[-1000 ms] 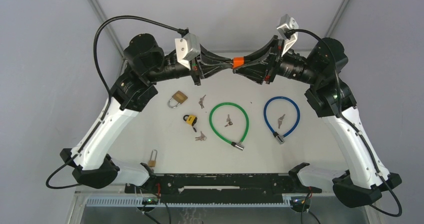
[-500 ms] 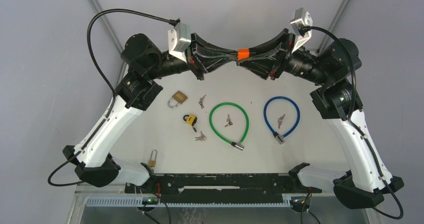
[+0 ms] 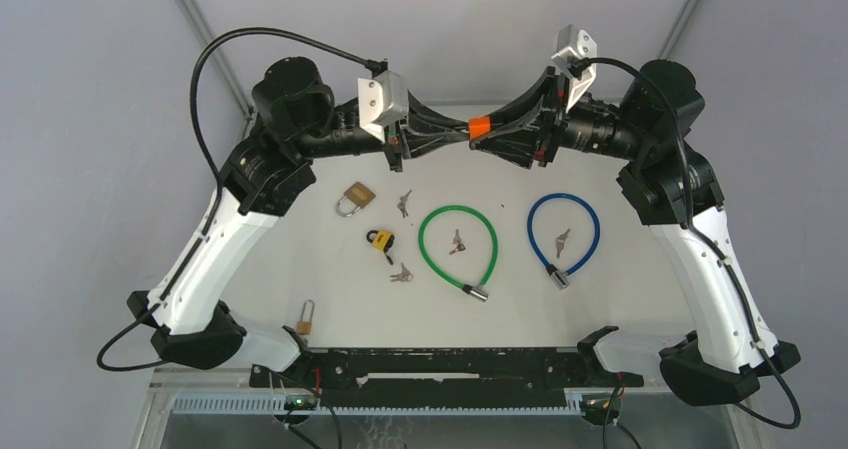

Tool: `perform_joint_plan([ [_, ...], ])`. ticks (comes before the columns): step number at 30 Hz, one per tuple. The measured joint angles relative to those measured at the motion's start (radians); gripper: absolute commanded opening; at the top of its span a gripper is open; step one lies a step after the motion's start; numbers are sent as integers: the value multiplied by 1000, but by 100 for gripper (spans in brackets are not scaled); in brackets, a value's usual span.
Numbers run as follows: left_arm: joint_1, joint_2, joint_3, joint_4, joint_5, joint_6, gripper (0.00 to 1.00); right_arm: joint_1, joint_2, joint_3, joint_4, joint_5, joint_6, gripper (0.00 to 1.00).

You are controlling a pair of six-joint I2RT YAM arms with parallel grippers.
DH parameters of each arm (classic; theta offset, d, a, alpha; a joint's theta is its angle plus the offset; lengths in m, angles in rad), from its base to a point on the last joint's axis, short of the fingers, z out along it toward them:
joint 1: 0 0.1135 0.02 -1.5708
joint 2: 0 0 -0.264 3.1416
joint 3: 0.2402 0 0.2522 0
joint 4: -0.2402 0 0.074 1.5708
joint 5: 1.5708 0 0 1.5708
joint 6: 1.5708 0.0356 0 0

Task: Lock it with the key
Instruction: Lock the lock.

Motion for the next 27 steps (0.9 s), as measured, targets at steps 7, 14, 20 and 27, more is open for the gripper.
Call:
perform_joint_plan([
  [7,-3,35,58,-65,77,-140,0,-15,-4,13,-39,-132,-55,0],
  [14,-71,129,22,-24,245,-379,0,14,-39,8,115,-209,-18,0],
  [20,-93,209,4,4,284,-458,0,-29,-72,-77,233,-204,1,0],
  [27,-24,85,-232,163,184,-548,0,-131,-145,-227,256,-156,18,0],
])
